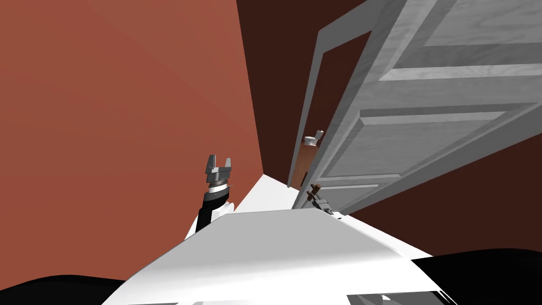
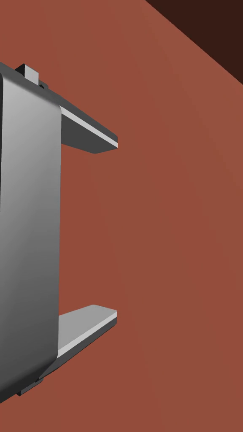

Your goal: Pull the door open

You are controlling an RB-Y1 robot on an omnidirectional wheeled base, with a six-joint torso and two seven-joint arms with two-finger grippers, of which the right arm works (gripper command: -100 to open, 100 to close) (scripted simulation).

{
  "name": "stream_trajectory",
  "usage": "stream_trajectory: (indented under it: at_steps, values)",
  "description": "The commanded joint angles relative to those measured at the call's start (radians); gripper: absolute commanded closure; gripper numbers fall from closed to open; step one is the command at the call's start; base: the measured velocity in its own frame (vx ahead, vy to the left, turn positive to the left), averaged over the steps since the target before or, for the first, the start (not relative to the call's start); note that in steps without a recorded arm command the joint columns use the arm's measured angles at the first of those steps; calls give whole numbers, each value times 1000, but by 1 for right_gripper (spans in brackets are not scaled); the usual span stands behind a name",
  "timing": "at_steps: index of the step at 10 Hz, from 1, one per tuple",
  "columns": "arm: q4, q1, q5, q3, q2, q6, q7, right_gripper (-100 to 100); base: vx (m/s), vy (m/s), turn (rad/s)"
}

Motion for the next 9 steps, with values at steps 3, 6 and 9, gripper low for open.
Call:
stream_trajectory:
  at_steps: [3, 6, 9]
  values:
    - [19, 2, 7, 16, -8, -26, -16, 100, -174, -42, 124]
    - [51, 3, 15, 36, -22, -67, -40, 100, -254, -78, 198]
    - [73, 3, 21, 51, -33, -96, -58, 100, -250, -61, 114]
